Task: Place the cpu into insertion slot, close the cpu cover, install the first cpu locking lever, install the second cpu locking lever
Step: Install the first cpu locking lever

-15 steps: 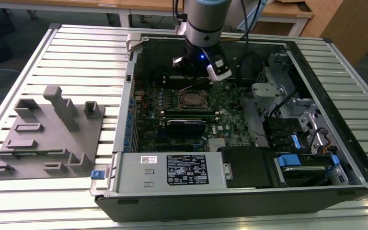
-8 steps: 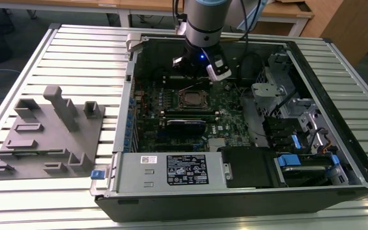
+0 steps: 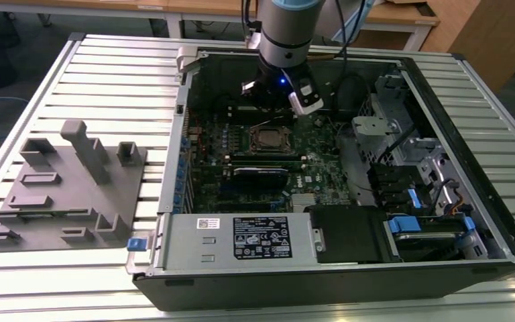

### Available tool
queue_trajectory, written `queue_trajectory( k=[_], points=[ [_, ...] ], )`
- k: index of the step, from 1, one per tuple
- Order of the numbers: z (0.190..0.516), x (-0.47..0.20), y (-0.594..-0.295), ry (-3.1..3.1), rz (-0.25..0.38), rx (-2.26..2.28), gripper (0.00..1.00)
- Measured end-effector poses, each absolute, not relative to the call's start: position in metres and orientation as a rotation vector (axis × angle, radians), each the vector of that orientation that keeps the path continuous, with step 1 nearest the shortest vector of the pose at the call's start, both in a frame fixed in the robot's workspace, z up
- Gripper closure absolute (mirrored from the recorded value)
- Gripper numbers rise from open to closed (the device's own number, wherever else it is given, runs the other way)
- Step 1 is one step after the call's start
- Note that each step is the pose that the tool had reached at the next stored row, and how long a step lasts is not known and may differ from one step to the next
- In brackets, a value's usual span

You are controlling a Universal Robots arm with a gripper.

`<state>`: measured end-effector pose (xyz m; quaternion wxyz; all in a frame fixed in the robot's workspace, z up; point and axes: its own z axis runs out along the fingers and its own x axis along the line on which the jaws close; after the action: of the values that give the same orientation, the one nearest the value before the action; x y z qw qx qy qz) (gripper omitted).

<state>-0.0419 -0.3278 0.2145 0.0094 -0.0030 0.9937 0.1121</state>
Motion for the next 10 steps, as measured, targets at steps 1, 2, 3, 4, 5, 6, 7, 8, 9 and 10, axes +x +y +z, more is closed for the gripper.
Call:
queue_trajectory(
  k=[1,2,3,4,5,6,7,8,9,10],
  points=[
    [0.2144,-0.0419,-0.3279,3.103,0.35,-0.009,0.89],
    [0.214,-0.0418,-0.3278,3.103,0.35,-0.009,0.89],
    [0.2135,-0.0418,-0.3278,3.103,0.349,-0.009,0.89],
    [0.2132,-0.0419,-0.3278,3.104,0.346,-0.009,0.89],
    [0.2128,-0.0419,-0.3278,3.104,0.346,-0.009,0.89],
    [0.2127,-0.0419,-0.3279,3.104,0.345,-0.009,0.89],
    [0.2125,-0.0419,-0.3279,3.104,0.345,-0.009,0.89],
    [0.2124,-0.0419,-0.3279,3.104,0.345,-0.009,0.89],
    [0.2122,-0.0418,-0.3278,3.104,0.345,-0.009,0.89],
    [0.212,-0.0414,-0.3278,3.104,0.345,-0.009,0.89]
  ],
)
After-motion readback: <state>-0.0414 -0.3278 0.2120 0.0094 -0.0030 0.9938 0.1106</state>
